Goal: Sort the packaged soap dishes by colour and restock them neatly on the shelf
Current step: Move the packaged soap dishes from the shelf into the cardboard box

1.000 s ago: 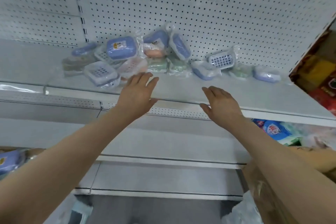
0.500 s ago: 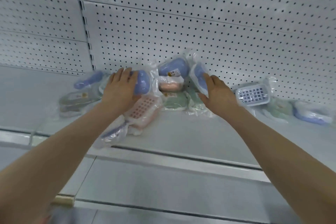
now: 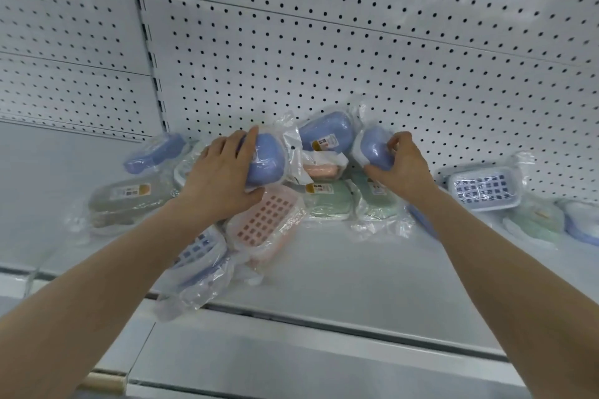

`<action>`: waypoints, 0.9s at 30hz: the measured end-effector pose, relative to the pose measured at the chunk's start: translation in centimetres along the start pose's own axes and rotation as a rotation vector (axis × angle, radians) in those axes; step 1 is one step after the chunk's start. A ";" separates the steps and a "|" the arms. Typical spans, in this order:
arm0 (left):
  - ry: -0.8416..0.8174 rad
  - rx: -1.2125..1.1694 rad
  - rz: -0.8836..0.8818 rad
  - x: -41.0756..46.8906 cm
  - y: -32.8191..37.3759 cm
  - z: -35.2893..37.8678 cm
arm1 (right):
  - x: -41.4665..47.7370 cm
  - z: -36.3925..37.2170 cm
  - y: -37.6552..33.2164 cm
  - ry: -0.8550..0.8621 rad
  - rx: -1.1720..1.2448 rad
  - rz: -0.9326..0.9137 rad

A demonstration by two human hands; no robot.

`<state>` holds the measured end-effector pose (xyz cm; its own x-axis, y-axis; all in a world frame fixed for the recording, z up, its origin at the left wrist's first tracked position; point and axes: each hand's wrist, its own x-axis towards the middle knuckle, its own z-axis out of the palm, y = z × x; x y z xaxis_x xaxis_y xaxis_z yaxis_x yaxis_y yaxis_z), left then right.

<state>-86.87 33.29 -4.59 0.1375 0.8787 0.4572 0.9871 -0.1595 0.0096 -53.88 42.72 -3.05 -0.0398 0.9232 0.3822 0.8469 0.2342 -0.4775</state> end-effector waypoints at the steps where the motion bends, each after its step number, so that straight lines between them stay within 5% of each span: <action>1: -0.002 -0.007 0.002 0.1 0.0 0.0 | 0.1 -0.2 0.1 -0.027 0.010 0.022; 8: -0.036 -0.016 0.011 0.2 0.8 -1.5 | -1.1 -0.6 -0.4 0.075 -0.134 -0.097; 16: 0.134 0.016 0.023 -1.9 4.6 -5.5 | -6.9 -3.6 -0.9 0.211 -0.293 -0.277; 27: 0.208 -0.007 -0.018 -15.7 12.8 -9.2 | -22.2 -7.9 0.1 0.246 -0.281 -0.380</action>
<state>-77.12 13.32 -3.42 0.0998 0.7697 0.6306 0.9886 -0.1484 0.0247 -48.70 19.88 -5.29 -0.2744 0.6827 0.6772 0.9077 0.4164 -0.0519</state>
